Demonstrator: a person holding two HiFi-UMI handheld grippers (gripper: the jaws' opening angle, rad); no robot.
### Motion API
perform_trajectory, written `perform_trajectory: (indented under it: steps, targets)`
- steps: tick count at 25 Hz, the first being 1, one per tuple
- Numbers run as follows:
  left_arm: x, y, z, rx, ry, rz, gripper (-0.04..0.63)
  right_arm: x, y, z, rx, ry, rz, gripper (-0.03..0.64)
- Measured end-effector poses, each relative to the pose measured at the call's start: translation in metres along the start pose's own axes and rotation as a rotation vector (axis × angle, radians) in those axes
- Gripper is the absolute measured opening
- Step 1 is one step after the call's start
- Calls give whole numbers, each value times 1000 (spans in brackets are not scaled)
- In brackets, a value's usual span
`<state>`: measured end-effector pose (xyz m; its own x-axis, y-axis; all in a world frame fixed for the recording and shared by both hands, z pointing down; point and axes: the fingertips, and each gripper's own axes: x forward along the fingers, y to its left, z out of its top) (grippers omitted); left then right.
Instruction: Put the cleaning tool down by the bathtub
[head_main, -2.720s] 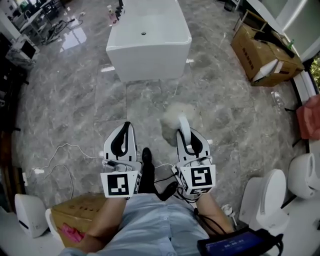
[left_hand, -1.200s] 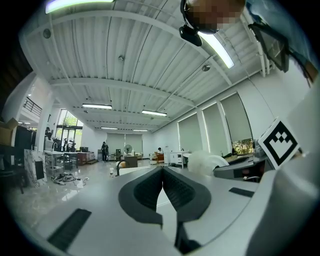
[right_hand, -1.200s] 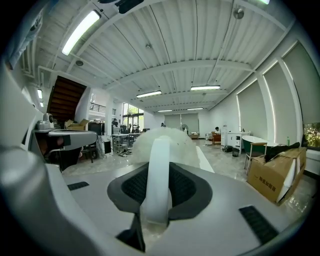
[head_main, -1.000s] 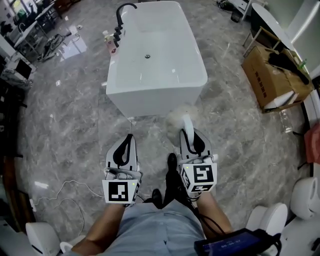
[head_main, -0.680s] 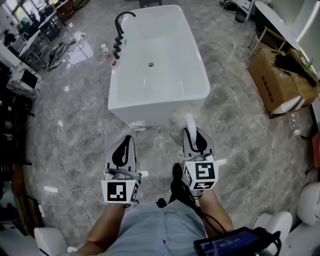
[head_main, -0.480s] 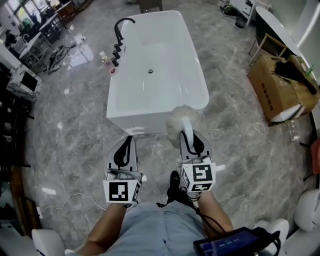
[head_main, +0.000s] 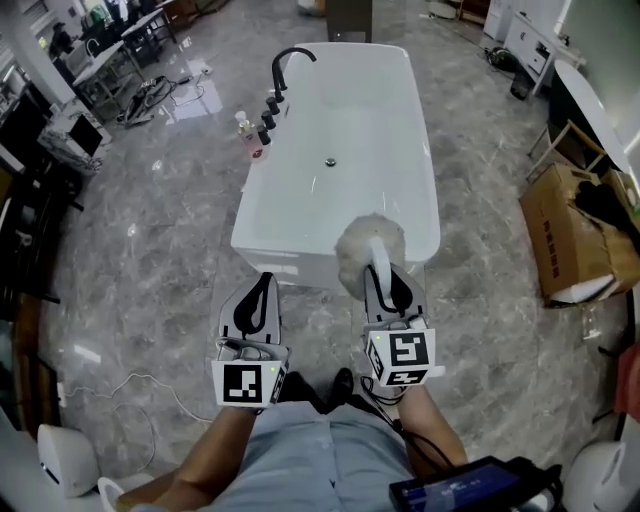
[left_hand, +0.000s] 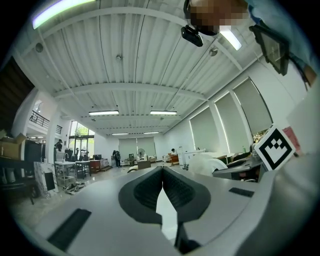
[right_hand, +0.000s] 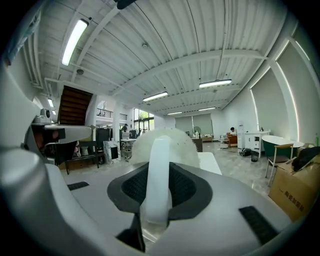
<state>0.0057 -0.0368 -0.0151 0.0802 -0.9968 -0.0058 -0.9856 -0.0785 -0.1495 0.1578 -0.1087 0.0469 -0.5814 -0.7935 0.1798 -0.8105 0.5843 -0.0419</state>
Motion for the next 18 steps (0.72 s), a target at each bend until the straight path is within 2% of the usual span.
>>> perform_trajectory:
  steps: [7, 18]
  targets:
    - [10, 25, 1, -13, -21, 41, 17, 31, 19, 10, -30, -5, 50, 97]
    - [37, 56, -25, -83, 22, 9, 17, 70, 42, -17, -19, 81, 48, 97]
